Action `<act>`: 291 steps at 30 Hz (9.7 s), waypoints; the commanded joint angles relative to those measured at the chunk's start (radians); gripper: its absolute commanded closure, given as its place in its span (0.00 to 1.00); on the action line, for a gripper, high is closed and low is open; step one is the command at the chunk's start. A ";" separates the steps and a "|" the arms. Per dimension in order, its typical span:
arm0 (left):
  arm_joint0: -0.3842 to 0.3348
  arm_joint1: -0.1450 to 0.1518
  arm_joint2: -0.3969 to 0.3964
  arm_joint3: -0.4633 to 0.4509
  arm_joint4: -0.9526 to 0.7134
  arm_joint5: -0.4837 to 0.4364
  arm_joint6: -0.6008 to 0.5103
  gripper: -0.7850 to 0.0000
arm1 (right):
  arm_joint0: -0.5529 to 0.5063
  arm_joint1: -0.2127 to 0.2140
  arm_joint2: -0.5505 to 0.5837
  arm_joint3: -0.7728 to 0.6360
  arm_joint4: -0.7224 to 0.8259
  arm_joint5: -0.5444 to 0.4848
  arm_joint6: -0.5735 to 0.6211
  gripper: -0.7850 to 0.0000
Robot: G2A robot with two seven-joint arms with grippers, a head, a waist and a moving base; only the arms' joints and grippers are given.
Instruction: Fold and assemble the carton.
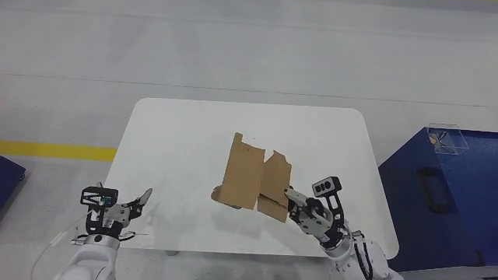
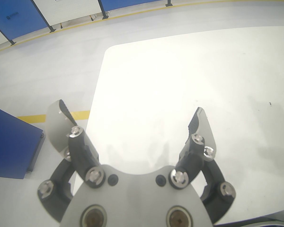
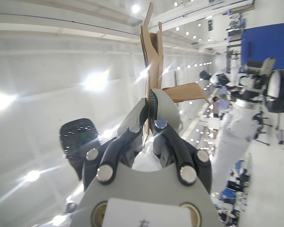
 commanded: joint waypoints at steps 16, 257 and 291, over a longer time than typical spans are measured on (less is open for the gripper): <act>-0.106 0.021 -0.185 -0.078 -1.282 -0.198 -1.009 0.00 | 0.031 -0.021 -0.068 0.049 -0.254 -0.037 -0.068 1.00; -0.601 0.074 0.474 0.060 -1.140 0.070 -1.403 1.00 | 0.054 0.037 0.090 -0.107 -0.661 -0.038 0.317 0.60; -0.727 0.014 0.481 0.535 -2.084 0.162 -1.522 1.00 | 0.007 0.039 0.266 -0.060 -0.803 -0.138 -0.075 0.00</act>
